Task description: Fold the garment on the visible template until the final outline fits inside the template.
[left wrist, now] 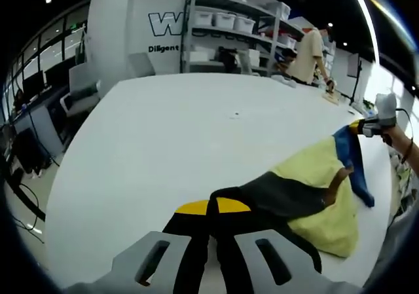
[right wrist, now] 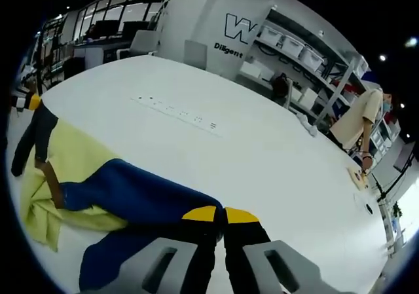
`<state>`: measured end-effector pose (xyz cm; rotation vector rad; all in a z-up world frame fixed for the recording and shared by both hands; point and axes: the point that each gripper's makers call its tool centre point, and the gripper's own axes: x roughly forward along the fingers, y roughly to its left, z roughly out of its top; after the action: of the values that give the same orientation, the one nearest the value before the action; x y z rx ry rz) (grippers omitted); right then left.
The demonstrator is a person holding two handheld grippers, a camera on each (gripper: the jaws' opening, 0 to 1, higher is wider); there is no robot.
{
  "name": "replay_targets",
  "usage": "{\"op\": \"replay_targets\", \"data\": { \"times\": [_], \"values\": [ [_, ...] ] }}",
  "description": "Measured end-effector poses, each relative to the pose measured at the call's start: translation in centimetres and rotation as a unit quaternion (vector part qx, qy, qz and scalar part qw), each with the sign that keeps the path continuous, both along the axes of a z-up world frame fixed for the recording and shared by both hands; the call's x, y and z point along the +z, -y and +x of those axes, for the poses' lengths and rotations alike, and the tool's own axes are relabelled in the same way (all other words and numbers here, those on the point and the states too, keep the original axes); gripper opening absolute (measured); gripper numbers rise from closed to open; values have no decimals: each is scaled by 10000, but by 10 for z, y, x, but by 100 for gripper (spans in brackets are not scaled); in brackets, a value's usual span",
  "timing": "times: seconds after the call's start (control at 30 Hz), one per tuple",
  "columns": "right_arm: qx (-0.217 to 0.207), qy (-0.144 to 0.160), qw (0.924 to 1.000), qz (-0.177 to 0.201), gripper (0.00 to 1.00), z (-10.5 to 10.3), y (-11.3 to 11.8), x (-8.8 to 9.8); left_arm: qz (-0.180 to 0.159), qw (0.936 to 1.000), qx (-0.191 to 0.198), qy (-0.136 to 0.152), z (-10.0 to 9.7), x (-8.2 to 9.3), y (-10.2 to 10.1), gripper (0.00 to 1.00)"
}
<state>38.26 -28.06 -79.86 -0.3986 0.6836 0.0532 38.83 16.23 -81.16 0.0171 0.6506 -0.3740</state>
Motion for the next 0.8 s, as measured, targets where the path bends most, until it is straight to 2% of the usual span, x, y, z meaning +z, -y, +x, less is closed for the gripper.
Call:
{"op": "replay_targets", "data": {
  "times": [0.37, 0.6, 0.8],
  "values": [
    [74, -415, 9991, -50, 0, 8, 7, -35, 116, 9996, 25, -245, 7, -25, -4, 0],
    [16, -470, 9988, 104, 0, 11, 13, -44, 208, 9995, 99, -222, 13, -31, -4, 0],
    [39, -426, 9986, 316, 0, 13, 16, -49, 198, 9996, 190, -107, 18, -30, -4, 0]
  ]
}}
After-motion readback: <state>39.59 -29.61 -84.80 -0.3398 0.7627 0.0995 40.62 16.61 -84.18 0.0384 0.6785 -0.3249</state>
